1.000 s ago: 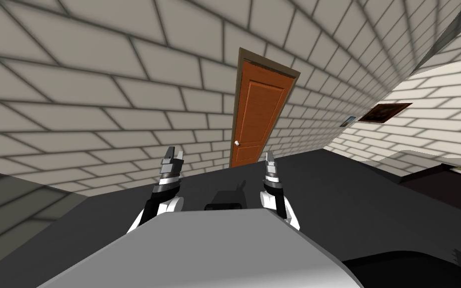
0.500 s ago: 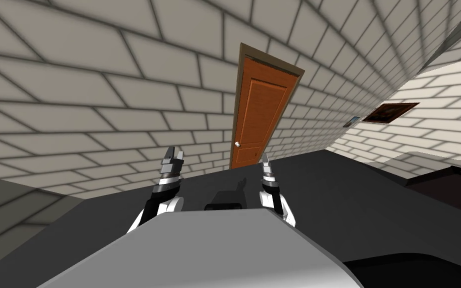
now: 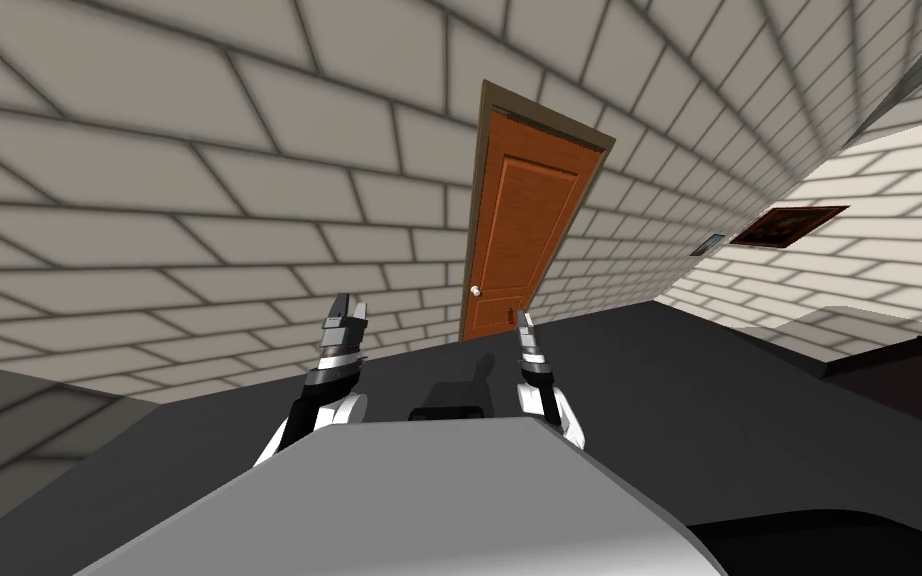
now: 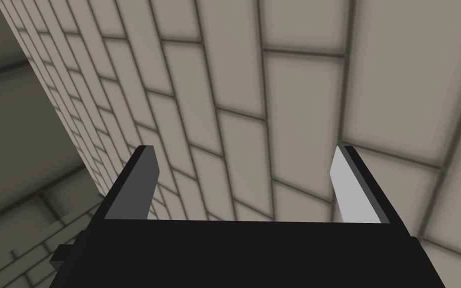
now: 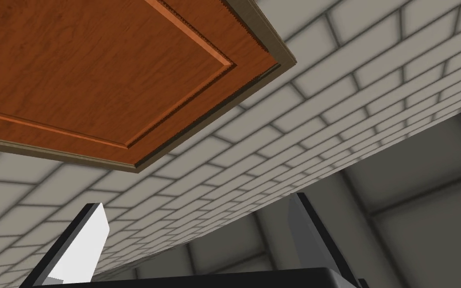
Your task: Pull the door open
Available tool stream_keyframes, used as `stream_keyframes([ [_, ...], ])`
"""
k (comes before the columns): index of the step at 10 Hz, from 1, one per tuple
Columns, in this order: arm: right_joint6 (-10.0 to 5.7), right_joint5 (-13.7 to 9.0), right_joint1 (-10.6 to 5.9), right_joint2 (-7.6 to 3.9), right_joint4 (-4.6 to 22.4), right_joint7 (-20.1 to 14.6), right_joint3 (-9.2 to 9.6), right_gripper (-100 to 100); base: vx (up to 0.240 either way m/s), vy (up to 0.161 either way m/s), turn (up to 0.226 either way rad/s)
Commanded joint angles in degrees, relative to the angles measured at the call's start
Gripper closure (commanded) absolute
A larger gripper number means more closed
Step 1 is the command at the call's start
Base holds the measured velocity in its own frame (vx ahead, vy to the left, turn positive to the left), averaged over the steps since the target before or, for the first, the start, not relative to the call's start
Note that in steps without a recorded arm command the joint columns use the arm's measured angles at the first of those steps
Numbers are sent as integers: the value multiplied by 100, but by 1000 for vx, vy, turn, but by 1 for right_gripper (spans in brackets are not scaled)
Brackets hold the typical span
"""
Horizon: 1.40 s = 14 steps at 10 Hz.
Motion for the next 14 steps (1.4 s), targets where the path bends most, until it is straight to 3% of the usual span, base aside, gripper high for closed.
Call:
stream_keyframes([
  [1, -48, 81, -109, -40, 286, 165, -22, -100, 89, 9, 11],
  [5, -174, 286, -337, -123, 941, 549, -63, -100, 103, -5, 9],
  [6, -174, 286, -337, -123, 972, 549, -63, -100, 62, -12, 6],
  [14, -429, 702, -798, -269, 2355, 1329, -147, -100, 89, -3, 10],
])
